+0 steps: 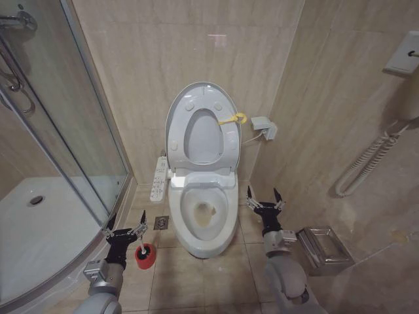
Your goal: Open the toilet lid, clean the toilet bowl with a toilet brush, close the toilet lid, and flush.
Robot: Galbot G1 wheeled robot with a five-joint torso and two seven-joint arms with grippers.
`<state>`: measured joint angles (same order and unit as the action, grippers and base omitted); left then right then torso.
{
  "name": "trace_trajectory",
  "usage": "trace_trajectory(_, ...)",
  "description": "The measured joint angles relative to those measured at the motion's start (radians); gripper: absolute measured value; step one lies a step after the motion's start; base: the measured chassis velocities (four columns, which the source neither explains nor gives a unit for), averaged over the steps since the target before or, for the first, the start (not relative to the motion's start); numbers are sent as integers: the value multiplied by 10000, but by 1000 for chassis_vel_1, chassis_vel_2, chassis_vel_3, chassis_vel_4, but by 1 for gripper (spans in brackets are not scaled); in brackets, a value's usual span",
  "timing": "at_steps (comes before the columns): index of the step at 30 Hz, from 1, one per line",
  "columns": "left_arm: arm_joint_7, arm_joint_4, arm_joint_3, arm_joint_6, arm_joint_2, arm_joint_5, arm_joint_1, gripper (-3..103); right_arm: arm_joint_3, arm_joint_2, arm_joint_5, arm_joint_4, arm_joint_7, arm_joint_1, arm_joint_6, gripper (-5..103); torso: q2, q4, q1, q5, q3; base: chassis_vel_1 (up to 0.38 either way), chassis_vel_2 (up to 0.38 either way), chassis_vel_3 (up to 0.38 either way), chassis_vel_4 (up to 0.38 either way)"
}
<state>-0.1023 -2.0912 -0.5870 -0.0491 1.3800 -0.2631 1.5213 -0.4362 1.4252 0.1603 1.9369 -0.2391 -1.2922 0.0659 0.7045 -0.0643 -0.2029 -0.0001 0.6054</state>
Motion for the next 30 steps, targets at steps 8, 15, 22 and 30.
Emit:
trace_trajectory(8,351,28,-843,2106,-144,716,706,100,0,0,0,0,0,0,0,100,0,7,1,1,0,0,0,0,0)
trace_trajectory(15,386,51,-910,2331,-165,794,750,100,0,-1,0,0,0,0,1,100,0,1,0,0,0,0,0,0,0)
trace_trajectory(22,414,156,-1114,3724,-344,569,587,100,-1,0,0,0,-1,0,1,100,1,1,0,2,0,0,0,0,0)
trace_trajectory(30,421,999,-608,4043,-384,544,-223,100,-1,0,0,0,0,0,1,100,0,2,-1,-4,1,0,0,0,0)
